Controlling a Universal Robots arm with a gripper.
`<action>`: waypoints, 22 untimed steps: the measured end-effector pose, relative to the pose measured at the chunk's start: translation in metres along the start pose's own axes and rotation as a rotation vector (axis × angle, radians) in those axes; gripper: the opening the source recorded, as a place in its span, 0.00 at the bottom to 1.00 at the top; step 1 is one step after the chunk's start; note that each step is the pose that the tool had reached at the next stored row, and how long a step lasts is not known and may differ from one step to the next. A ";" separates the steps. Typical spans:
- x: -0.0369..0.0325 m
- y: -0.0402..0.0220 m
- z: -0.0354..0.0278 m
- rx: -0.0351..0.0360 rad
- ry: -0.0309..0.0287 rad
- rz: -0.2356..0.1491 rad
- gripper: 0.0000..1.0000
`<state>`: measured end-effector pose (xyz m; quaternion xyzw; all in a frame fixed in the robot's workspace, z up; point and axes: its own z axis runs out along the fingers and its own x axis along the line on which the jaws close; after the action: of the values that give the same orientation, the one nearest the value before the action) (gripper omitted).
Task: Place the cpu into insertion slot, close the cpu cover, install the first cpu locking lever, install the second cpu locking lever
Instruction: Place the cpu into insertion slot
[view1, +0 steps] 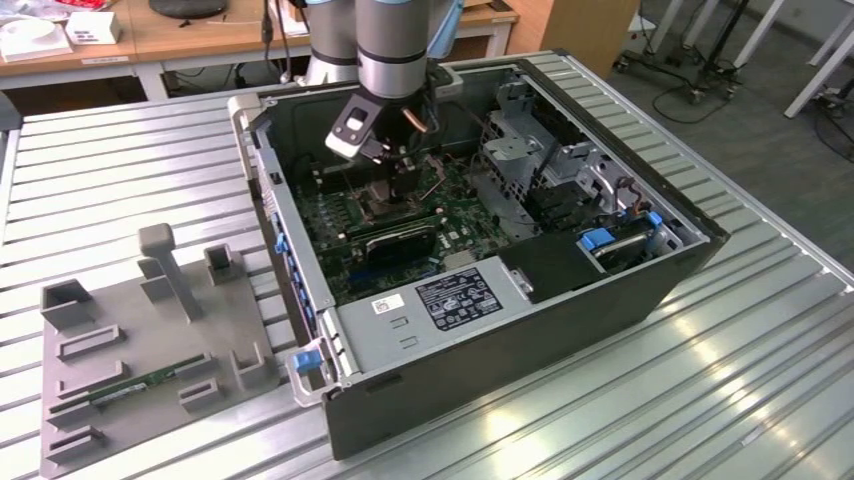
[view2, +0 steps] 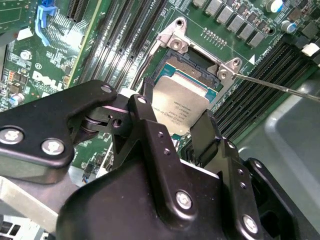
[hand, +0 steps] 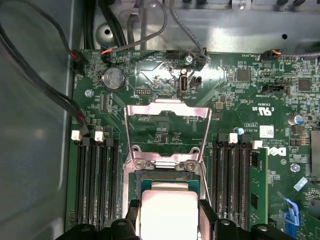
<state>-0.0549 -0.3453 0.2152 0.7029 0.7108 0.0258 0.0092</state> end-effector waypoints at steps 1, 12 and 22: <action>0.0000 0.0000 0.0009 0.0008 0.0000 0.000 0.55; 0.0000 -0.0005 0.0104 0.0017 0.0005 -0.009 0.55; -0.0001 -0.0008 0.0166 0.0047 0.0004 -0.009 0.55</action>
<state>-0.0549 -0.3450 0.1985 0.6995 0.7142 0.0243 0.0075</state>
